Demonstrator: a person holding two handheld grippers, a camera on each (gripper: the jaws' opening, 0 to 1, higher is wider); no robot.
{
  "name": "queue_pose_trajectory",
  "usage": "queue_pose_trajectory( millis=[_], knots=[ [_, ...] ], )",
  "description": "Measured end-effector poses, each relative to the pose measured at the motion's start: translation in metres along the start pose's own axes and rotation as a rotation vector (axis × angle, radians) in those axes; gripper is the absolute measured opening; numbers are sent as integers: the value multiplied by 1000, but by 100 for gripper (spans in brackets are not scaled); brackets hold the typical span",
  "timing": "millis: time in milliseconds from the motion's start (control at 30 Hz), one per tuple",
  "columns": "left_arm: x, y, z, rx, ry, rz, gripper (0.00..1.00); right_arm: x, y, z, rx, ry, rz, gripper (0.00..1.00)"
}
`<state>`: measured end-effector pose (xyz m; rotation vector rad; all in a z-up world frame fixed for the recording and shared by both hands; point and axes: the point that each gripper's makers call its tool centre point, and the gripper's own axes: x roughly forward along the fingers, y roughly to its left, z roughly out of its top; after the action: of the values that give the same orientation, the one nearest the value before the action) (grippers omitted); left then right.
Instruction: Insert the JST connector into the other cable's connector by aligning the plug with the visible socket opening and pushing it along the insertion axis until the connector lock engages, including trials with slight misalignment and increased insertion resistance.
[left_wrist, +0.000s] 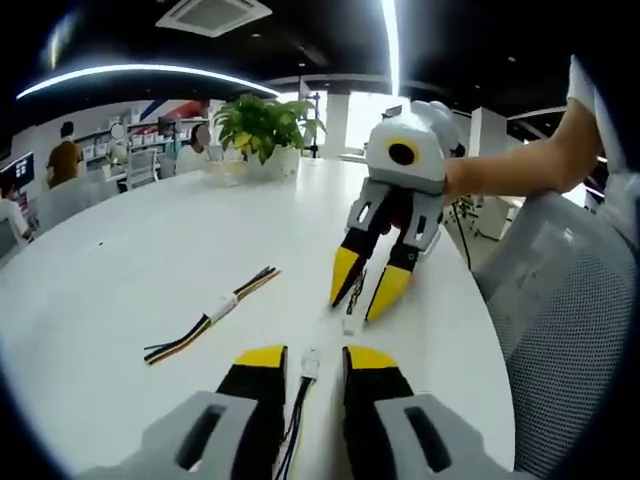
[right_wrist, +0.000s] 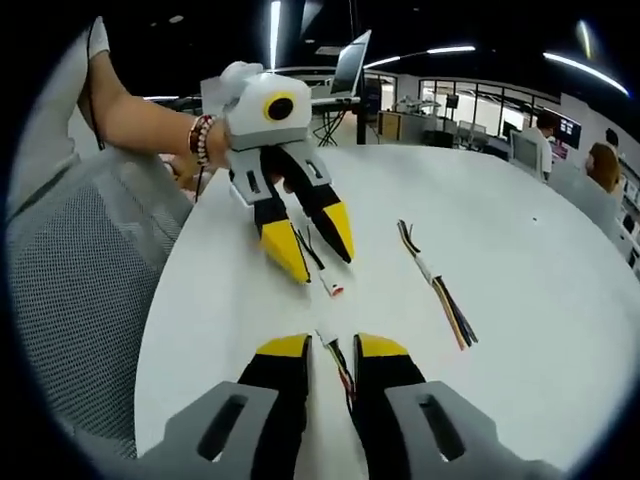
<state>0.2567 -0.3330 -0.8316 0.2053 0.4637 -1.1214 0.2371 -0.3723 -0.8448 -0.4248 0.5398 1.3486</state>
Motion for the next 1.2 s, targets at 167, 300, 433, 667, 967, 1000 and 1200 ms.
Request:
queue_pose_trajectory(
  millis=[167, 300, 433, 667, 967, 1000, 1200],
  knots=[
    [3, -2, -8, -5, 9, -18, 11, 0, 1, 0, -20, -37, 8, 11],
    [2, -1, -9, -26, 3, -18, 9, 0, -1, 3, -17, -76, 8, 8],
    [2, 3, -9, -49, -17, -17, 8, 3, 2, 1, -20, -82, 22, 8],
    [2, 5, -10, -32, -20, -22, 7, 8, 0, 1, 2, -146, 19, 5],
    [9, 2, -11, 67, -19, -43, 0, 6, -1, 2, 55, -169, 29, 4],
    [9, 2, -11, 65, -26, -46, 0, 6, -1, 2, 57, -167, 29, 4],
    [8, 0, -11, 48, 11, -72, 0, 2, -2, 2, 58, -143, 23, 4]
  ],
)
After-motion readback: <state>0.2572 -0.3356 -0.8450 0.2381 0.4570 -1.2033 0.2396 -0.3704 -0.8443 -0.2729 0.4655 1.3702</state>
